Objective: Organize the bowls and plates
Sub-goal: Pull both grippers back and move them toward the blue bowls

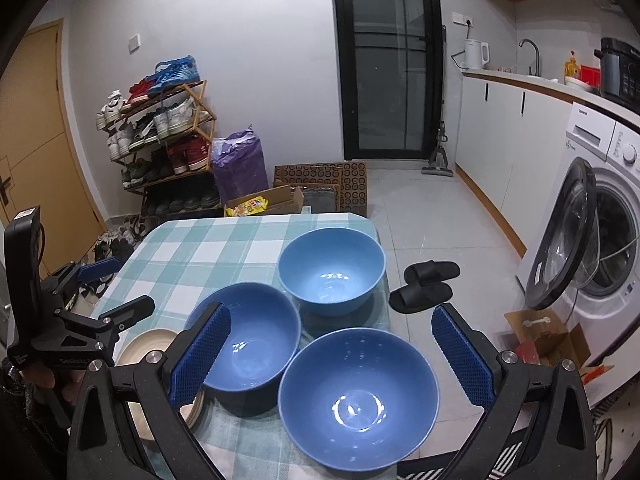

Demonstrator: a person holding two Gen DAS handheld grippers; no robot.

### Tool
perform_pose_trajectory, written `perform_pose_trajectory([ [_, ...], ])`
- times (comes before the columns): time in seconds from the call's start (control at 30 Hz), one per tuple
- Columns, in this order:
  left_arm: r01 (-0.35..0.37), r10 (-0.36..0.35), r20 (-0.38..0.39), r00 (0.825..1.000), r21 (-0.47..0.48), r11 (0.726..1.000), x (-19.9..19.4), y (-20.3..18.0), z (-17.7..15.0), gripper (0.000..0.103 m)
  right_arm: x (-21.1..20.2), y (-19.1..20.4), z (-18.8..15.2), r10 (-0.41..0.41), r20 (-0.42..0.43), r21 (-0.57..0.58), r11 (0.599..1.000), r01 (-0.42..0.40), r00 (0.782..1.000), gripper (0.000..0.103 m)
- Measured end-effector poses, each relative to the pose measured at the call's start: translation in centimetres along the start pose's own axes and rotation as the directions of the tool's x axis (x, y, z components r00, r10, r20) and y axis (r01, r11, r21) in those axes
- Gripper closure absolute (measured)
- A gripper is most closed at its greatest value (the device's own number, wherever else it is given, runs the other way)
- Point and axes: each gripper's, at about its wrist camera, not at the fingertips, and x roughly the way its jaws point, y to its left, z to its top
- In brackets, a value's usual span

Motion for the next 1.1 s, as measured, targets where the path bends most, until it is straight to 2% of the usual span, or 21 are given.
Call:
perform_pose_trajectory([
  [0.23,-0.003,0.003,-0.039,0.999,0.008,1.000,3.0,-0.1,1.6,0.000,3.3,-2.7,0.9,-0.050,-0.059,0.051,0.997,0.053,0.997,0.001],
  [0.5,0.009,-0.008,-0.066,0.998,0.011,1.000,5.8,-0.1,3.0,0.000,6.1,-5.1,1.9,-0.062,-0.094,0.082,0.994,0.070,0.994,0.001],
  [1.1,0.032,-0.029,-0.134,0.990,0.017,0.999,11.5,-0.2,4.7,0.000,12.9,-6.7,2.8,-0.051,-0.183,0.113,0.991,0.073,0.982,0.001],
])
